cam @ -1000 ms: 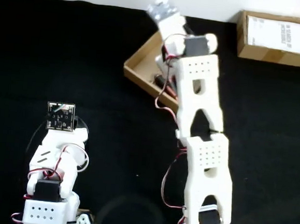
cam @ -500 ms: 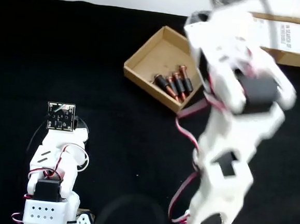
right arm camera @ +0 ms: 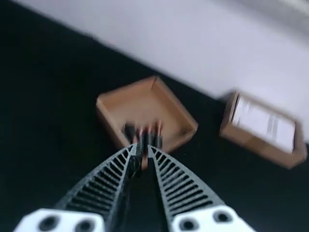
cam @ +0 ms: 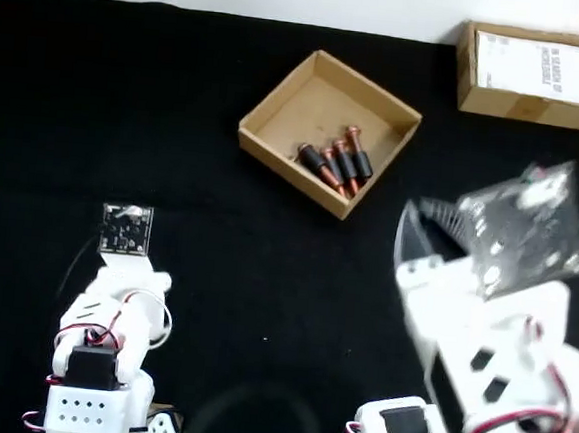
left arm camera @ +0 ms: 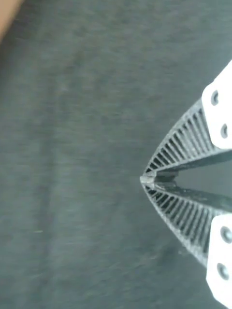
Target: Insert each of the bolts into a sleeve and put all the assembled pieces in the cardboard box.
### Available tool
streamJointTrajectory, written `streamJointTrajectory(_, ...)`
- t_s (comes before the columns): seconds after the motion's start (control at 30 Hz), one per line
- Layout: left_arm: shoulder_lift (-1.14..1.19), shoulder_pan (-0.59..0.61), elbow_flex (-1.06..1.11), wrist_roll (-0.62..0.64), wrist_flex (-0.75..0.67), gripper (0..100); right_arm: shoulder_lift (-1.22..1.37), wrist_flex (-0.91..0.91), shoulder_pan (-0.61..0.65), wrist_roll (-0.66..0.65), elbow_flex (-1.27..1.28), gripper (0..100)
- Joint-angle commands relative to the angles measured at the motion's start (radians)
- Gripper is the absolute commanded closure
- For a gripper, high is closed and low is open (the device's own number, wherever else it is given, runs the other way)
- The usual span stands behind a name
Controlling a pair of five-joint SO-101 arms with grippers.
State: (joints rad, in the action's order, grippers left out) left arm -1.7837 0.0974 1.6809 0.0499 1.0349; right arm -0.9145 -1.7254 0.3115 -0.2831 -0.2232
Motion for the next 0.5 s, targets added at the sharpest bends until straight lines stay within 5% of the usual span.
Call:
streamJointTrajectory(0.0, -0.002, -0.013, 0.016, -0.006, 0.104, 99, -0.242, 0.139, 0.002, 0.072, 0.458, 99.3)
streamJointTrajectory(0.2, -0.007, -0.012, 0.016, -0.006, 0.262, 99, -0.581, 0.45, 0.002, 0.126, 1.184, 99.3)
streamJointTrajectory(0.47, -0.007, -0.01, 0.015, -0.003, 0.276, 99, -0.848, 0.855, -0.13, 0.08, 1.908, 99.3)
